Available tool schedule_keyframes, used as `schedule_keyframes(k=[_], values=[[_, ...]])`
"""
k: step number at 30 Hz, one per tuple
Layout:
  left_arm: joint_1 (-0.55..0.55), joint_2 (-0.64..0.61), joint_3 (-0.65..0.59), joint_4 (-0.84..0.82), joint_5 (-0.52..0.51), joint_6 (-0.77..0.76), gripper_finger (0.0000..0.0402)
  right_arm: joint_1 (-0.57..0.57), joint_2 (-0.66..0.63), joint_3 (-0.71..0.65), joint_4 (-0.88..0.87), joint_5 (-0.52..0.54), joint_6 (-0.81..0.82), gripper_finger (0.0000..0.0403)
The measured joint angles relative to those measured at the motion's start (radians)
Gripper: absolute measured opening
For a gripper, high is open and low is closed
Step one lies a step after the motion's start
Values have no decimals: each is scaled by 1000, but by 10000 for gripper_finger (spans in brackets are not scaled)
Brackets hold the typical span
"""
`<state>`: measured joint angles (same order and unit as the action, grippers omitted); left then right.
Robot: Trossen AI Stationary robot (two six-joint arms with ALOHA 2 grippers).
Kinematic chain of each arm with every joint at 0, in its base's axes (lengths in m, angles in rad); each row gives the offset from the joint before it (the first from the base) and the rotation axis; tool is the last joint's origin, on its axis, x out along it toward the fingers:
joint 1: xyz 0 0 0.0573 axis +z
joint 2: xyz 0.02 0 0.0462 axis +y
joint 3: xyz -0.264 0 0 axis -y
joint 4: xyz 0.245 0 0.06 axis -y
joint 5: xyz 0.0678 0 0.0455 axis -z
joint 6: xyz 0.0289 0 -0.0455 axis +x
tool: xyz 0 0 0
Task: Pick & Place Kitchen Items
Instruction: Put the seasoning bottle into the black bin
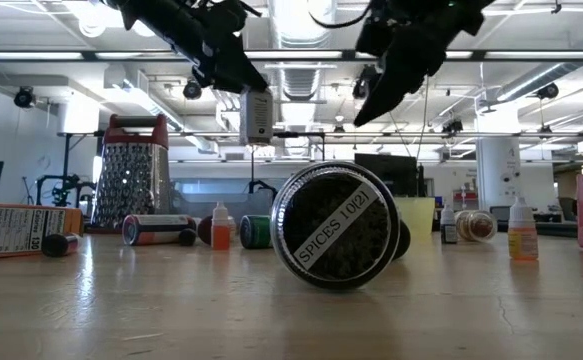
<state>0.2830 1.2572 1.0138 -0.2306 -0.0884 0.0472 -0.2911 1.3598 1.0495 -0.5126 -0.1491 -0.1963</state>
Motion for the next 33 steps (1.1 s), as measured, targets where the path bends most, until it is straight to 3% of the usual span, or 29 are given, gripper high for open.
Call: schedule_keyframes(k=[8, 16, 26, 33], values=[[72, -20, 0, -20, -130, -82, 214, -121, -215, -187, 108, 0, 39, 334], [161, -20, -3, -18, -153, -155, 214, -239, -365, -324, 157, 0, 89, 311], [236, -20, -5, -28, -187, -219, 214, -325, -457, -391, 164, 0, 110, 285], [253, -20, -5, -72, -321, -284, 214, -390, -468, -407, 192, 0, 122, 267]])
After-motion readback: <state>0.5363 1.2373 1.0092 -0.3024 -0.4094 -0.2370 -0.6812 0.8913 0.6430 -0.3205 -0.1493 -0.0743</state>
